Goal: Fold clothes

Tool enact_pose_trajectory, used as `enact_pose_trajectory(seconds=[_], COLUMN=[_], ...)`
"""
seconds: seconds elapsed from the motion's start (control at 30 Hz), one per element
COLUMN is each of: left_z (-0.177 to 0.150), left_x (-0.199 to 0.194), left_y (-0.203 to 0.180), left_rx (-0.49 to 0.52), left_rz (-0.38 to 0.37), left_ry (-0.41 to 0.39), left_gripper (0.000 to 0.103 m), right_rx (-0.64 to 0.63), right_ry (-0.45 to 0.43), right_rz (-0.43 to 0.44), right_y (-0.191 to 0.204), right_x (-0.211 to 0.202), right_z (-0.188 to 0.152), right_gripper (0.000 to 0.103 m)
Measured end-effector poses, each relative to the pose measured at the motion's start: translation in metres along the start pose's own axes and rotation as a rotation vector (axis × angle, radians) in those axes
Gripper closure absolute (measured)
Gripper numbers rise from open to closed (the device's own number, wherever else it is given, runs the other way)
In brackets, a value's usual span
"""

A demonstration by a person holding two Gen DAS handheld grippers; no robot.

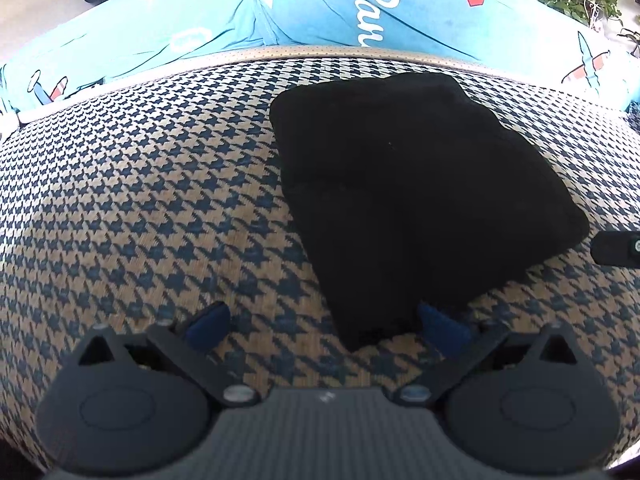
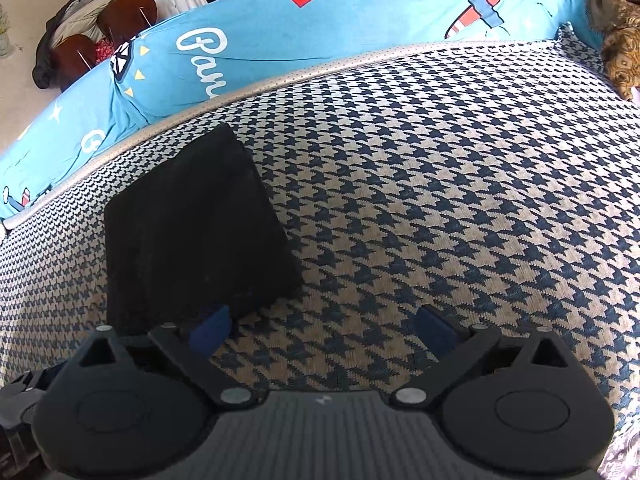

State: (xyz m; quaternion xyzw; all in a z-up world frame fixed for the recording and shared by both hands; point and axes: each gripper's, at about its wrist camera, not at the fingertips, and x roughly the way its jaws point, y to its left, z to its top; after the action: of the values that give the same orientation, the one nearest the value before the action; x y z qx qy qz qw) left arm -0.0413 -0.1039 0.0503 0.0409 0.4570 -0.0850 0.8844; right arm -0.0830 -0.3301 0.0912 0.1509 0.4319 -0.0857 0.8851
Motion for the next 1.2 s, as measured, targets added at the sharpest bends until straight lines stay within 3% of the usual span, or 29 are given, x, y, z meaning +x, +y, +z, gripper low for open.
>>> enact_pose_trajectory(seconds=[0.27,0.47,0.6,1.2], left_z=[-0.008,-0.015,-0.019,-0.027], left_x=[-0.010,-0.017,-0.022,-0.025], left_y=[-0.005,-0.002,0.000,-0.005], left_rx=[0.007,-0.014,-0.029,-0.012], left_rz=[0.033,0.025,0.020,0.041], left_ry=[0.047,0.078,0.099,0.129], left_gripper=[0.000,0.000,0.000,0.000], right_rx=[-0.006,0.066,0.099,-0.089], right_ry=[-0.020,0.016,0.033,0.098], right_rz=[-0.015,0.039,0.029,-0.104], right_y=[-0.001,-0.015,-0.019,0.002], right_x=[-0.001,-0.001,-0.002,0.011], right_z=[0.002,0.000,-0.004,-0.022], right_gripper=[0.001,0.001,0.001,0.000])
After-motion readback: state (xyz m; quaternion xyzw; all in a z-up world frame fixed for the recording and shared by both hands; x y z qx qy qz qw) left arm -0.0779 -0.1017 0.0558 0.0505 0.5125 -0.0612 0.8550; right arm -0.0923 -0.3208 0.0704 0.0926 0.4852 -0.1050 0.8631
